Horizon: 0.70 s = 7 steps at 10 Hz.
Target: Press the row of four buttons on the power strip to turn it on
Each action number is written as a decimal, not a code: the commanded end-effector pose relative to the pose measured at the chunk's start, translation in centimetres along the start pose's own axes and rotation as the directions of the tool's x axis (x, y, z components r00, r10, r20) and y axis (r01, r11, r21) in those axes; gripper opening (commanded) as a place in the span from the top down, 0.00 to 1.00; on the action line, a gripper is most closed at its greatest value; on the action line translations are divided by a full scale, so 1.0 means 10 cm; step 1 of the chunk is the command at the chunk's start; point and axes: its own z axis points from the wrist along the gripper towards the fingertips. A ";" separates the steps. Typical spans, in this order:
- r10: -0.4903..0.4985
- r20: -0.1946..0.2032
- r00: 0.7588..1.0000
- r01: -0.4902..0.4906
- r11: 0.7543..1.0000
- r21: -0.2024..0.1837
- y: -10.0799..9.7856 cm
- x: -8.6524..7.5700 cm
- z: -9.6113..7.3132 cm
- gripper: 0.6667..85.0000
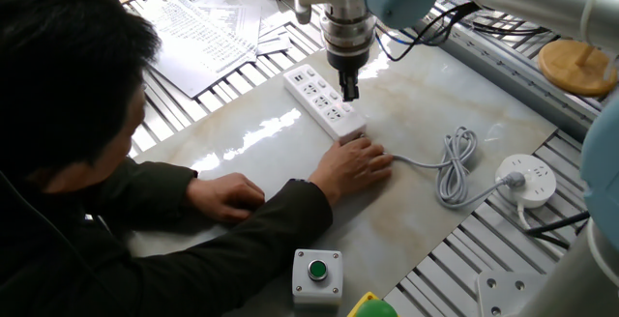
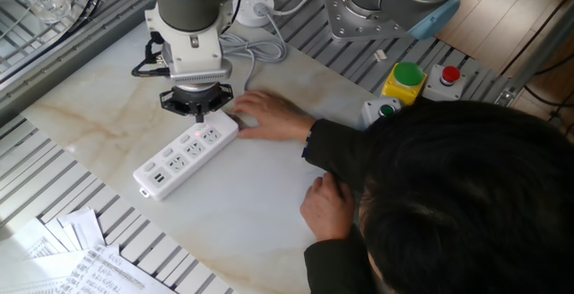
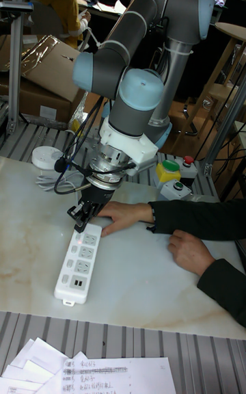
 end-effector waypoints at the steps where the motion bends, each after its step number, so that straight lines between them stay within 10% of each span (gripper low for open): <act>1: -0.026 0.018 0.999 0.025 0.999 0.043 -0.23 -0.10 0.09 1.00; 7: -0.050 0.001 0.999 0.049 0.996 0.077 -0.36 -0.13 0.16 1.00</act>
